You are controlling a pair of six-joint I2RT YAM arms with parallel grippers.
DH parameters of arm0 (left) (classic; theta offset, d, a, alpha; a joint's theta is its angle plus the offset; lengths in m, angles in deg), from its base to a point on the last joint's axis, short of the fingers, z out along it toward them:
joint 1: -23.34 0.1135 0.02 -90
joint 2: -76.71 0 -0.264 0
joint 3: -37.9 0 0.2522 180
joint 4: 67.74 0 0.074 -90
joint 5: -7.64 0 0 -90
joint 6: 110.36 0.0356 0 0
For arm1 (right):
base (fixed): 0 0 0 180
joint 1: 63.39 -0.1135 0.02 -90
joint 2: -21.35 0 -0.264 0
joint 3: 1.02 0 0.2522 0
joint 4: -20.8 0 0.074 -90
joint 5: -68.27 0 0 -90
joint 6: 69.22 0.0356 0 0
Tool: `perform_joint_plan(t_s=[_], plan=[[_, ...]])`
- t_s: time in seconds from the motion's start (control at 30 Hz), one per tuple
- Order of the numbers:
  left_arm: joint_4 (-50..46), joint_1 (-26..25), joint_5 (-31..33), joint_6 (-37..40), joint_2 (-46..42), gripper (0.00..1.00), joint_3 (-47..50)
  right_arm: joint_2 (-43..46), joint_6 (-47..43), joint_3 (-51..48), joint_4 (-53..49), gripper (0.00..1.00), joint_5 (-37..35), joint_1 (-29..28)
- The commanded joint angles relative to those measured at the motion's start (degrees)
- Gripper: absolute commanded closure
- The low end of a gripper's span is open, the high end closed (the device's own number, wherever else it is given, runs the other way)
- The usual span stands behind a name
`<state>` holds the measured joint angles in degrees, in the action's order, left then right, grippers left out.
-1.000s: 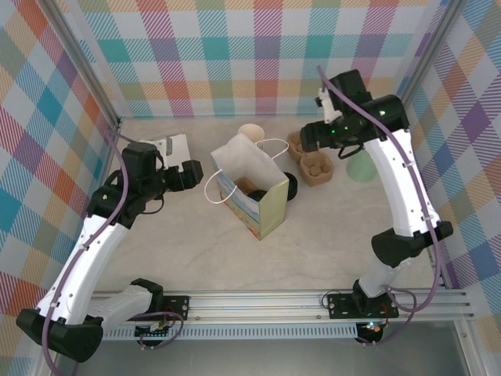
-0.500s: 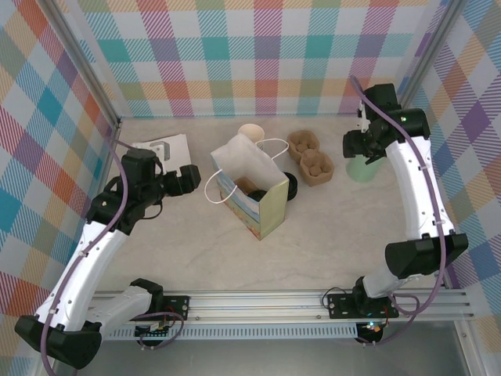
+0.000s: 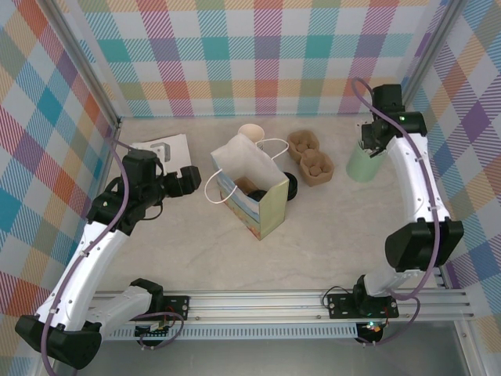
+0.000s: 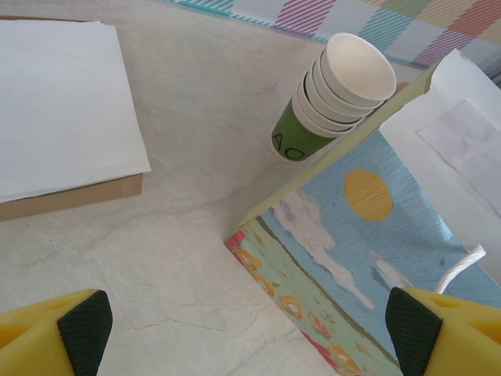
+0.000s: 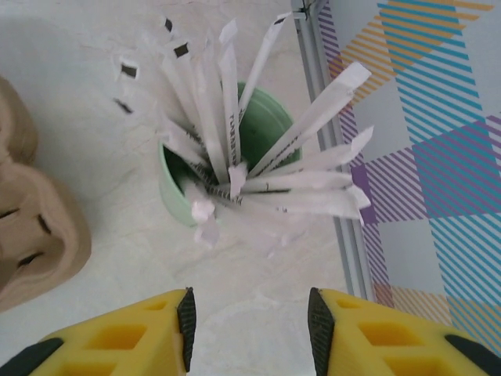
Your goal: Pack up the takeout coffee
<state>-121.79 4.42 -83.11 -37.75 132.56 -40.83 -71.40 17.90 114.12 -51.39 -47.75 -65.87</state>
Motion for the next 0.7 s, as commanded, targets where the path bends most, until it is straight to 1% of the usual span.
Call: perform_joint_plan(t_s=[0.0,0.17,0.37,0.53,0.67], plan=[[1.0,0.4,0.4,-0.6,-0.6,0.07,0.6,-3.0,-1.8,-0.6,4.9,0.57,-1.2,0.5],[0.8,0.4,0.4,-0.6,-0.5,0.07,0.5,-6.2,-2.2,-0.4,7.1,0.58,-1.4,0.9],[0.7,0.4,0.4,-0.6,-0.5,0.07,0.4,-9.0,-2.0,-0.3,8.1,0.62,-1.9,2.1],[0.4,0.4,0.5,-0.4,-0.5,0.07,0.1,-9.9,-2.2,-1.1,9.6,0.69,-1.8,2.6],[0.4,0.4,0.4,-0.5,-0.2,0.06,-0.1,-10.2,-2.2,-1.0,9.9,0.79,-1.8,2.7]])
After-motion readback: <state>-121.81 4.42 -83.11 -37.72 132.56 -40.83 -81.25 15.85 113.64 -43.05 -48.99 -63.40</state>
